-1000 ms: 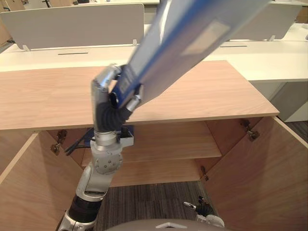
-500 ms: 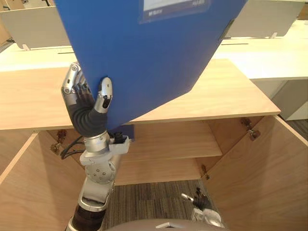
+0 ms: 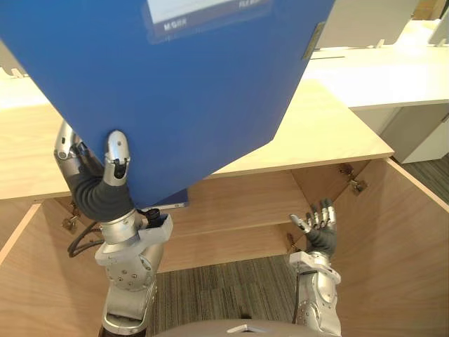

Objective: Walk over to the cabinet, pick up the folder, carry it to the office cabinet, place the folder inside the office cabinet, then close the office cabinet door

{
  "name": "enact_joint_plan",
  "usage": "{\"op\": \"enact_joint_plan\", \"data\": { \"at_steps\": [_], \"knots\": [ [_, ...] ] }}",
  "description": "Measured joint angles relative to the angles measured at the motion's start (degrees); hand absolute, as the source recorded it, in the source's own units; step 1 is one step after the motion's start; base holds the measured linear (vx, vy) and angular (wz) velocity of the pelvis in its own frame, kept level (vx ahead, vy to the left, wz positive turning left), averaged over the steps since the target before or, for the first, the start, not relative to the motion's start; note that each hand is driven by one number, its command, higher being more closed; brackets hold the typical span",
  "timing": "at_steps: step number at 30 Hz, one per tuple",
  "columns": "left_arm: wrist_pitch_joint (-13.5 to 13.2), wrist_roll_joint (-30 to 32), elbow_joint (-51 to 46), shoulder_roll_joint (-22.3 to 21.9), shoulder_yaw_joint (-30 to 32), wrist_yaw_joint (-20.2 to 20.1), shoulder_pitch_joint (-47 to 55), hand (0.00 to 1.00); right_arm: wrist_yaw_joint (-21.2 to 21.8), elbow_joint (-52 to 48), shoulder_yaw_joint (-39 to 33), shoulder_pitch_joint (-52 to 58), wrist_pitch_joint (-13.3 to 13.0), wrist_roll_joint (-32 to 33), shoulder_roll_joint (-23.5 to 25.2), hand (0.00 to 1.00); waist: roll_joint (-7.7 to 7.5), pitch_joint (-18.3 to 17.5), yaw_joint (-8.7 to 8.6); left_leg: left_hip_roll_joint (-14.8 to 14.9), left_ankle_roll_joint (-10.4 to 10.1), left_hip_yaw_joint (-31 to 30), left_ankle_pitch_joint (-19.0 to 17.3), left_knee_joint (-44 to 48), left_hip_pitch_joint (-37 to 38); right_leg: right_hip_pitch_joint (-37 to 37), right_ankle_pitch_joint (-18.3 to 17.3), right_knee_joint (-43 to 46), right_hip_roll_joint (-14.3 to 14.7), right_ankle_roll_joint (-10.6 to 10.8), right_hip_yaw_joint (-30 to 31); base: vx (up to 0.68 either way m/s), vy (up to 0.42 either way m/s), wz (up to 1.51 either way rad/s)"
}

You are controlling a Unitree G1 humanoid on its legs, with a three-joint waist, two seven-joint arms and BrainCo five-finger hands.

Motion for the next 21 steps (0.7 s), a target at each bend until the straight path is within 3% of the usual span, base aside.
{"op": "enact_joint_plan", "data": {
  "at_steps": [9,16,21],
  "knots": [
    [0.18,-1.44,0.22,-0.17,0.41,-2.4,2.37,1.0,0.03,-16.34,0.31,0.22,-2.38,-0.54,-0.04,0.0,0.4,1.21,-0.5,0.09,0.16,2.05,-0.43,0.1,0.22,-0.64,0.83,-0.47,0.48,0.03,2.22,-0.03,-0.019,-0.14],
    [0.57,-1.39,3.95,0.06,-0.15,-4.83,2.93,1.0,1.43,-20.18,4.04,-4.73,-2.8,-0.51,-2.57,0.0,0.26,1.37,-0.55,-0.08,0.35,3.23,-0.81,0.45,0.08,-0.64,1.79,-1.61,0.45,0.27,3.39,-0.02,-0.011,-0.09],
    [1.74,-1.24,7.68,0.21,-0.95,-6.97,2.91,1.0,4.77,-20.58,6.94,-10.11,-3.61,-0.15,-5.9,0.0,0.06,1.49,-0.03,-0.09,0.4,3.15,-0.84,0.46,-0.19,-0.7,1.87,-1.86,0.4,0.33,3.31,0.0,-0.005,0.01]
  ]
}}
